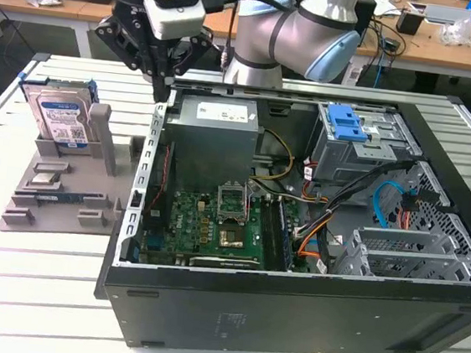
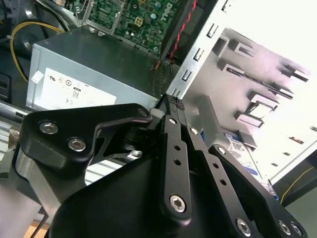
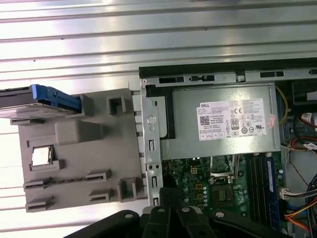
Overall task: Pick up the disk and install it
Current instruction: 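Reach for the disk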
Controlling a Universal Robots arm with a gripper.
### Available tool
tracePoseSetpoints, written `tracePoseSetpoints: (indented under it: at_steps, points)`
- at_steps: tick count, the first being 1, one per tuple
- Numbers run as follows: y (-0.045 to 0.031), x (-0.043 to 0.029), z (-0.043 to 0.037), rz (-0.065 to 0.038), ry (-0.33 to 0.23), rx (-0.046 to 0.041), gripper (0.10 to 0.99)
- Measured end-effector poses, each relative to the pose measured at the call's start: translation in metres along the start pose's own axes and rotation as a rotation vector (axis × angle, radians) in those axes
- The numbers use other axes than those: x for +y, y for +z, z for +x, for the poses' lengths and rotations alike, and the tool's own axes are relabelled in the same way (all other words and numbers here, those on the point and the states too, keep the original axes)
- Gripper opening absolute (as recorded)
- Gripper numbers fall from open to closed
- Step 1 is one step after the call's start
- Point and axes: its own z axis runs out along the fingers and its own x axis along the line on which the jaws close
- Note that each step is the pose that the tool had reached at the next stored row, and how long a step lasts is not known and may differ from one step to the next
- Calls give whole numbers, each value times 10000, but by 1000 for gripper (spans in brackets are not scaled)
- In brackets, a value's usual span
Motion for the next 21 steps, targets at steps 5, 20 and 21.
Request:
tracePoseSetpoints:
  at_steps: [5,20,21]
  points:
    - [-5,-16,220,0,1,0,106]
    - [-16,-50,691,0,2,-1,106]
    - [-16,-52,727,0,1,-1,106]
